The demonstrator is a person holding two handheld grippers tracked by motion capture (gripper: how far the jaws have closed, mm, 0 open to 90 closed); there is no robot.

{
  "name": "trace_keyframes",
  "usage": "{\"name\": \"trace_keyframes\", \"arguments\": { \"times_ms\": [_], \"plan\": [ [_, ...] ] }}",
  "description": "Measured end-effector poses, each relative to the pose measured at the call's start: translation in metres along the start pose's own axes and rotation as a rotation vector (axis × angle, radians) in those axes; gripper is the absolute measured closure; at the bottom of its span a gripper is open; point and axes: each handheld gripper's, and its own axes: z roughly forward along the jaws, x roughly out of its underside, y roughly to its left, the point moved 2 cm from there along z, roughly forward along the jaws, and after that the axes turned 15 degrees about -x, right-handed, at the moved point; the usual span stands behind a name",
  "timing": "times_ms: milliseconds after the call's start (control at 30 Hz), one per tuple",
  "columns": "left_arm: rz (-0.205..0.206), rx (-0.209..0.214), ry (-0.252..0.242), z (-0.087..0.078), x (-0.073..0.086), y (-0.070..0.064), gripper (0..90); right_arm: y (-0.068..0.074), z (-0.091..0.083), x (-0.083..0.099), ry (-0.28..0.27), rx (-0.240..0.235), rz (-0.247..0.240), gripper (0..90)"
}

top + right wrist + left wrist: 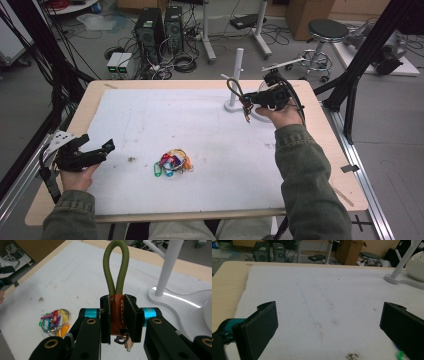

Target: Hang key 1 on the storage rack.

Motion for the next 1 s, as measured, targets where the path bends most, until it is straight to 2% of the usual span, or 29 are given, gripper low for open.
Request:
{"name": "trace_keyframes", "arguments": {
  "times_ms": [167,433,567,733,833,1000],
  "plan": [
    [-0.008,0.0,-0.001,0.0,0.0,0.001,2.2,-0.009,-0.001,-0.002,-0.014,0.014,0.017,76.3],
    [-0.006,0.002,0.0,0.0,0.001,0.0,2.2,-0.028,-0.007,-0.007,-0.106,0.055,0.036,76.2],
    [-0.007,0.002,0.001,0.001,0.001,0.001,2.2,-0.034,-0.006,-0.007,-0.116,0.059,0.053,76.2],
    [-0.007,0.003,0.002,0.001,0.001,0.0,2.2,-0.044,-0.003,-0.01,-0.145,0.049,0.075,76.2],
    [-0.007,0.003,0.001,0.001,0.001,0.0,2.2,-0.052,0.002,-0.012,-0.147,0.059,0.084,76.2],
    [-0.006,0.001,0.003,0.001,0.001,0.0,2.2,-0.063,0.011,-0.014,-0.16,0.048,0.106,76.2]
  ]
}}
